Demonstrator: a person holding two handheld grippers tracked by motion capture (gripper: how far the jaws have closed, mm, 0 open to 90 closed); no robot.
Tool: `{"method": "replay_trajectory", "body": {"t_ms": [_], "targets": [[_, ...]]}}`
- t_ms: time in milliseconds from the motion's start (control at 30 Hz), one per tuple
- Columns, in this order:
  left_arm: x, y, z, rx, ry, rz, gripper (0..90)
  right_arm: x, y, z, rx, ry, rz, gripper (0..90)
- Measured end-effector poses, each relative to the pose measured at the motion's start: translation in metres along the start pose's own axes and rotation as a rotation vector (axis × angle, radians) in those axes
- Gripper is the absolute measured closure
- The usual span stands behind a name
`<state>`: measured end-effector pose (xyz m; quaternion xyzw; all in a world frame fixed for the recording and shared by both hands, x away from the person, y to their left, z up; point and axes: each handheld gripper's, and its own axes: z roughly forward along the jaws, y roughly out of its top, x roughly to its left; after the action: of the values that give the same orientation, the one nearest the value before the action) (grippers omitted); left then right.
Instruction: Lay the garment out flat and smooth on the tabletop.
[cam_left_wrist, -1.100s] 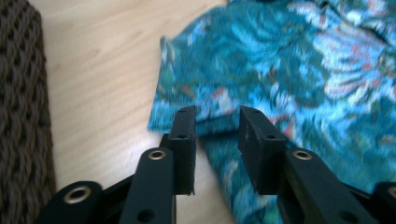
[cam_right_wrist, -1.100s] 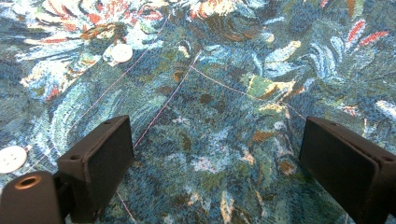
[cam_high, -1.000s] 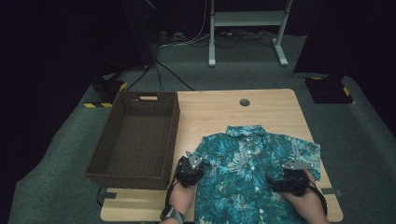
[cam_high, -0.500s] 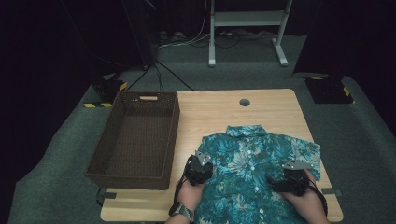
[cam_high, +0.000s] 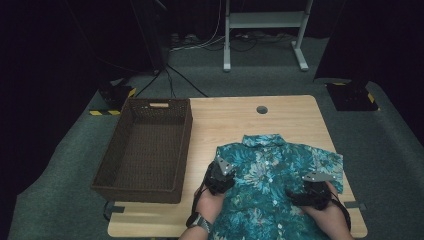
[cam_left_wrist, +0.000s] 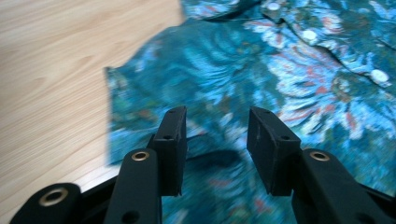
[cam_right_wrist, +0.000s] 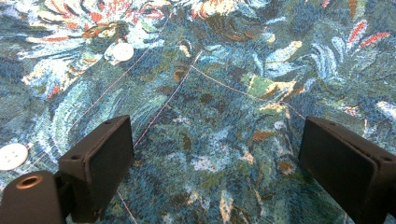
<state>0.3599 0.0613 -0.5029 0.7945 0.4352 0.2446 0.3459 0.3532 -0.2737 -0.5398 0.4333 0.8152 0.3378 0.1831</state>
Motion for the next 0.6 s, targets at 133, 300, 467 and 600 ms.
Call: {"method": "replay_trajectory", "body": {"t_ms": [133, 300, 467, 600], "targets": [[0.016, -0.014, -0.003, 0.043, 0.046, -0.03, 57.4, 0.0, 0.0, 0.0, 0.001, 0.0, 0.0, 10.1], [0.026, -0.028, 0.005, 0.096, 0.083, -0.063, 53.3, 0.0, 0.0, 0.0, 0.001, 0.0, 0.001, 10.2], [0.03, -0.023, 0.016, 0.097, 0.083, -0.087, 52.2, 0.0, 0.0, 0.0, -0.001, 0.0, 0.0, 10.2], [0.024, -0.009, 0.024, 0.083, 0.059, -0.068, 51.4, 0.0, 0.0, 0.0, -0.001, 0.001, 0.001, 10.2]]}}
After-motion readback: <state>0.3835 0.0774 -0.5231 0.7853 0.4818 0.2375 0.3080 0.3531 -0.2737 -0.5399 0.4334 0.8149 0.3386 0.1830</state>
